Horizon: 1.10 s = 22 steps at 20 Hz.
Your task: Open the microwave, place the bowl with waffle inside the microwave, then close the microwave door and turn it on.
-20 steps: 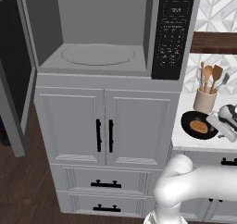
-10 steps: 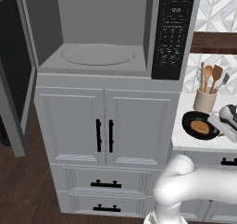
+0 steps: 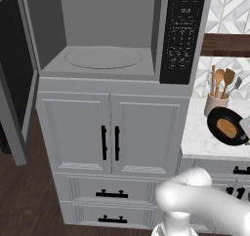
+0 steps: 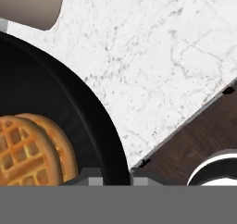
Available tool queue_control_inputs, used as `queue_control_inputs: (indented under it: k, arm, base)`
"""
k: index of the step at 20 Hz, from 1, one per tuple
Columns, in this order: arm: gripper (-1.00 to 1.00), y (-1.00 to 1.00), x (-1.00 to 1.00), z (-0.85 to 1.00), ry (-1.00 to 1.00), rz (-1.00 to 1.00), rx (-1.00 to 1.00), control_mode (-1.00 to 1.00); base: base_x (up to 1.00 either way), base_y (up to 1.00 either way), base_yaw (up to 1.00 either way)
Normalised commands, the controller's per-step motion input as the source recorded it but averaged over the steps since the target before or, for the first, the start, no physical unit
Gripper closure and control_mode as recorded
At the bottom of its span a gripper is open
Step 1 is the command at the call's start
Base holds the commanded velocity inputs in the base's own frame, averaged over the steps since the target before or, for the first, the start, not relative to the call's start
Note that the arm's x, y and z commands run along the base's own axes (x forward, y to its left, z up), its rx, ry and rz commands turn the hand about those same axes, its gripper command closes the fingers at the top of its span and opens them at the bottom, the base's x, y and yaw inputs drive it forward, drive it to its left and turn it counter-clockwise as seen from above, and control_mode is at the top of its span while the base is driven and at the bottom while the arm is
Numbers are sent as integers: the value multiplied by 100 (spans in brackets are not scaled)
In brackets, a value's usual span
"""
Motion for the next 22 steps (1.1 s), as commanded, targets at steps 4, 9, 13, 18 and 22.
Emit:
queue_control_inputs:
  k: [4,9,13,18,22]
  arm:
    - [100,95,-84,42,-22,-35,0,-100]
    - [100,57,-98,40,-13,-31,0,-100]
    - [100,35,-100,49,-1,-25,0,-100]
    - [100,42,-91,63,1,-10,0,-100]
    - [100,56,-86,72,1,0,0,-100]
  base:
    - [0,0,0]
    - [0,0,0]
    - [0,0,0]
    - [0,0,0]
    - [0,0,0]
